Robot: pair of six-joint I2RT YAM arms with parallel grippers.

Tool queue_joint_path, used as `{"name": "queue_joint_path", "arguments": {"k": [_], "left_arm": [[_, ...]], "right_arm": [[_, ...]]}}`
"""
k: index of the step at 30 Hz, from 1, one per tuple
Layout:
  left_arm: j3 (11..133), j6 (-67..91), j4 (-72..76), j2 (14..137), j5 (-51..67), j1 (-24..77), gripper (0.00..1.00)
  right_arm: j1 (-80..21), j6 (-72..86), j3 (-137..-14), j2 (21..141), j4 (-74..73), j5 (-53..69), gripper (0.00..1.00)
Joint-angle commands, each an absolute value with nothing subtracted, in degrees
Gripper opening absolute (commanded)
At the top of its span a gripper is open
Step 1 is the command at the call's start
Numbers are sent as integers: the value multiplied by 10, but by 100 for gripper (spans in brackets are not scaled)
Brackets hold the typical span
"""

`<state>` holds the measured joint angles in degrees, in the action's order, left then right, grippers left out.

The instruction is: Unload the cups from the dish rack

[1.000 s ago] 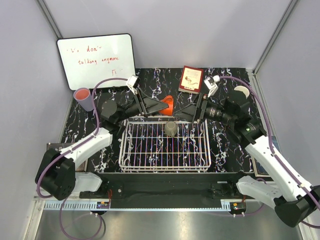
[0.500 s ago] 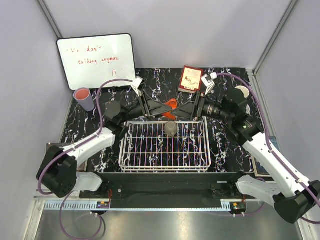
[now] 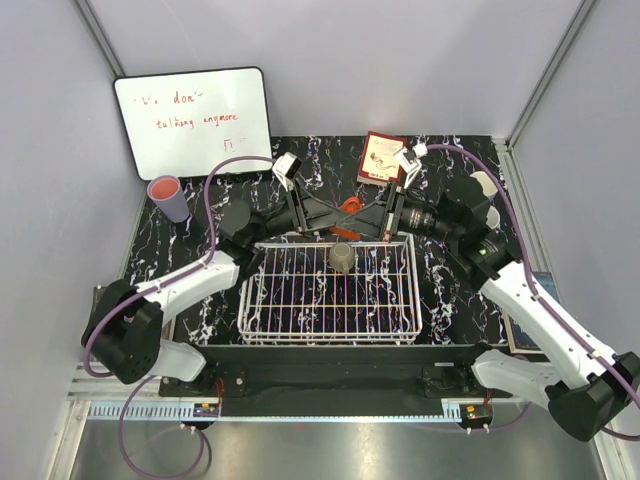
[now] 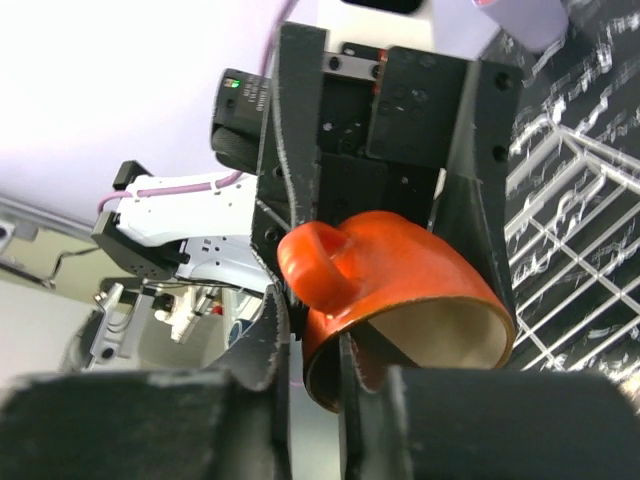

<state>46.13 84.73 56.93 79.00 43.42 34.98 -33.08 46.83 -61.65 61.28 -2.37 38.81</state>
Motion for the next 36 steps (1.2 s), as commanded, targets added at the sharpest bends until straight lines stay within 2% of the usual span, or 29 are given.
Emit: {"name": "queue_joint_path", "arguments": {"k": [1,4,5,10,14,15,17,18,22,25,32,34,36], "left_arm": [[500,831,585,802,426,359,0],[507,816,555,804,428,352,7],[508,814,551,804,427,350,13],[523,814,538,807,433,307,17],[544,808,513,810,438,280,27],[547,809,512,811,438,272,39],[554,810,511,812,441,265,53],[555,812,511,813,442,260,66],[557,812,505,813,446,250,81],[555,813,499,811,449,240,88],[543,797,470,800,447,217,91],[541,787,448,797,447,213,91],[547,731,348,781,442,212,90]], "right_arm": [[-347,461,-605,597,-5,401,0],[-347,458,-598,582,-6,397,0],[-348,455,-596,577,-11,394,0],[-348,435,-599,553,-49,381,0],[-348,432,-592,541,-62,372,0],[-347,433,-592,538,-63,372,0],[-348,434,-588,536,-62,372,0],[-348,435,-587,533,-62,369,0],[-348,436,-583,529,-62,369,0],[-348,434,-581,527,-62,373,0],[-348,431,-575,520,-68,353,0],[-347,407,-594,526,-94,316,0],[-348,354,-626,557,-165,246,0]]}}
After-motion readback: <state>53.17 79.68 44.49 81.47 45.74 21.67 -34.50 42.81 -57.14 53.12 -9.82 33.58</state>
